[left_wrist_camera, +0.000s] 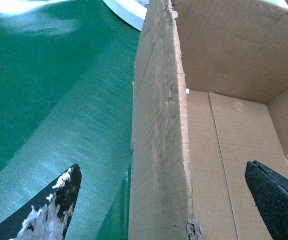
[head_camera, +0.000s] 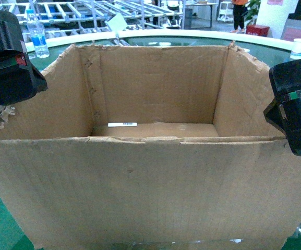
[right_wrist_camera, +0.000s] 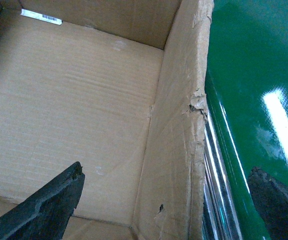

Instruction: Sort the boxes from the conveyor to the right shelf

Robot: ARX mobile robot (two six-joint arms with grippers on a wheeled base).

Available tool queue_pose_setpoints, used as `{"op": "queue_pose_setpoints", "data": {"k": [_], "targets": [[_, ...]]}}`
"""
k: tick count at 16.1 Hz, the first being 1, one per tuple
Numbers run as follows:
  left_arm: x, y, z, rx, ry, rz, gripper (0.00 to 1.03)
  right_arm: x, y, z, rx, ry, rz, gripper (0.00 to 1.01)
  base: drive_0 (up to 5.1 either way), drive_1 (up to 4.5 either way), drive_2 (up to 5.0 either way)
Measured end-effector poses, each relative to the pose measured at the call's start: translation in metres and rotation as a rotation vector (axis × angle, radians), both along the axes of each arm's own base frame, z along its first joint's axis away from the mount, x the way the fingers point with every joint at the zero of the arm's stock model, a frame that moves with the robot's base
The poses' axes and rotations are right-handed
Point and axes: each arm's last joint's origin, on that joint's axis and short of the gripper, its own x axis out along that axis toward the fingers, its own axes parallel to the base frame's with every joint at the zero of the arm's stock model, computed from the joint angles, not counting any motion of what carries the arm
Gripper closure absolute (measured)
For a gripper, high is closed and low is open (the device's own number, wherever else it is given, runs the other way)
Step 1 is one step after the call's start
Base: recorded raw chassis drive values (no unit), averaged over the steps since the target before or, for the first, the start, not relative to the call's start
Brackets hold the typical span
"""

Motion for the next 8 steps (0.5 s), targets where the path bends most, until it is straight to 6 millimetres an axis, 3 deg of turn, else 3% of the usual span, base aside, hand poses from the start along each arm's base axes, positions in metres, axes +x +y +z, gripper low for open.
{"op": "queue_pose_setpoints", "data": {"k": [5,8], "targets": [[0.001,-0.007,-0.003,0.017,0.028,-0.008,0.08,0.002,0.002,-0.001,-0.005,0.011,0.004,0.03,0.0,0.00,0.0],[0.008,-0.026,0.012,0.011,0.028,-0.021,0.05,0.023,0.014,0.001,-0.029,0.055,0.037,0.03,0.0,0.00,0.0]]}}
